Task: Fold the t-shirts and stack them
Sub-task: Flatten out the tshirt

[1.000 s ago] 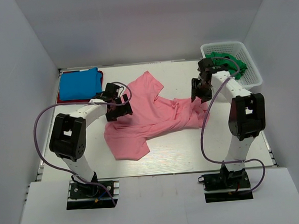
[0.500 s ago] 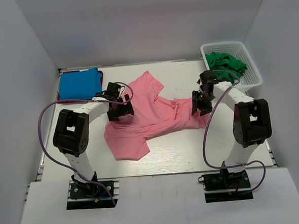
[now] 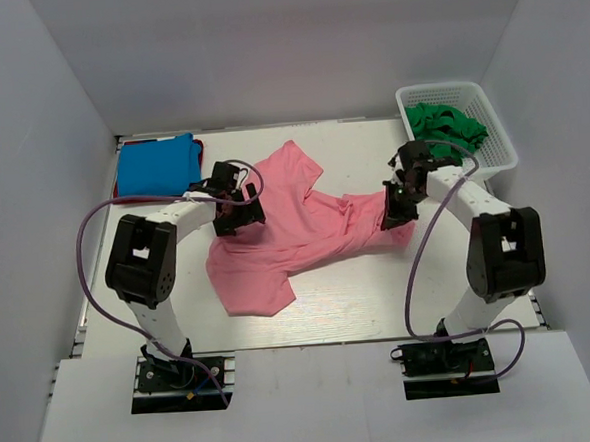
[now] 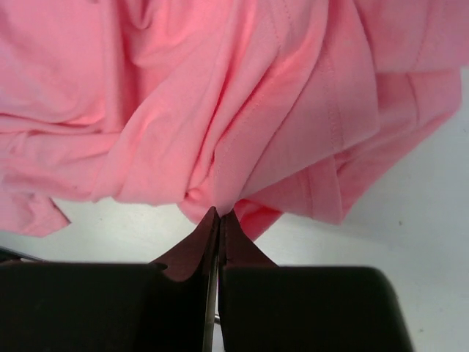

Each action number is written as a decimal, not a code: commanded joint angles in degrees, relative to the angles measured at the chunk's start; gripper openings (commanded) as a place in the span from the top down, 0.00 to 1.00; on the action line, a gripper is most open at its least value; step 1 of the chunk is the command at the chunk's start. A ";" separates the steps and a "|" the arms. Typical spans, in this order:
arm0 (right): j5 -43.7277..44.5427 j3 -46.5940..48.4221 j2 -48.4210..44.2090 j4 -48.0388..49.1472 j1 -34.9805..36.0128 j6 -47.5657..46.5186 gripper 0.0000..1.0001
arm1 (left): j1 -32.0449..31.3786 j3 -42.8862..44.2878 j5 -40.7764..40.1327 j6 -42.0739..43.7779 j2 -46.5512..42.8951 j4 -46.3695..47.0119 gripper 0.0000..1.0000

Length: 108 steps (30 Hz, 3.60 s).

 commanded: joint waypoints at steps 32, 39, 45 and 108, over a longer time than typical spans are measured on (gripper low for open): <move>13.56 -4.54 -30.86 -16.82 -0.09 6.81 1.00 | 2.48 7.86 -10.83 -4.53 13.12 -5.47 0.00; 13.11 7.74 -19.00 -2.93 -0.17 3.39 1.00 | 4.94 16.11 -12.50 -4.00 13.64 -8.19 0.00; 12.42 27.86 -5.02 -2.74 -0.26 -0.39 1.00 | 7.23 23.14 -15.93 -2.86 15.57 -12.04 0.00; 16.44 11.35 -18.55 0.78 -1.49 1.71 1.00 | -29.78 1.16 -28.34 12.15 -22.52 2.97 1.00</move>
